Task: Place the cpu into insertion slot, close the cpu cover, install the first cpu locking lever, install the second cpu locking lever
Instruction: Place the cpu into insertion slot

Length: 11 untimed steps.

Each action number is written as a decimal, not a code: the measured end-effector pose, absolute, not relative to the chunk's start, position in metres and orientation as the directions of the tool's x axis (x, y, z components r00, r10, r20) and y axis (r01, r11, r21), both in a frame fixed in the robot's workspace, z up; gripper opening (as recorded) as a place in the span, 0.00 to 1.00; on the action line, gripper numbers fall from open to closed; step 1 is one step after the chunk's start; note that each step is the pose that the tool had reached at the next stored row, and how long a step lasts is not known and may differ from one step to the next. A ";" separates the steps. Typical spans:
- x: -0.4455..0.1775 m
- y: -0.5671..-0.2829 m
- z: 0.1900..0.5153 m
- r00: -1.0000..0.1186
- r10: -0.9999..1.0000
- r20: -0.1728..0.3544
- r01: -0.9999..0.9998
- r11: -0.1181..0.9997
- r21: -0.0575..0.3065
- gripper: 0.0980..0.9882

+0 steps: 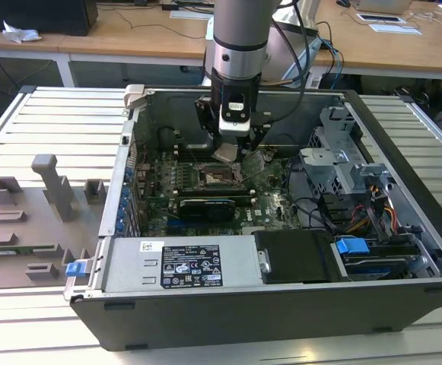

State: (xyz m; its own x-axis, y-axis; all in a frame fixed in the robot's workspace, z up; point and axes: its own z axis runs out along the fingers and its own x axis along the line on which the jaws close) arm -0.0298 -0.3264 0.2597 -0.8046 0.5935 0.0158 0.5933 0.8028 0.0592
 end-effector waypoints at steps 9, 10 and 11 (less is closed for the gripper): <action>-0.030 -0.326 0.259 -0.724 0.690 0.015 0.689 0.722 0.058 0.50; -0.030 -0.326 0.259 -0.717 0.697 0.014 0.697 0.715 0.058 0.50; -0.030 -0.326 0.259 -0.706 0.708 0.014 0.708 0.704 0.058 0.50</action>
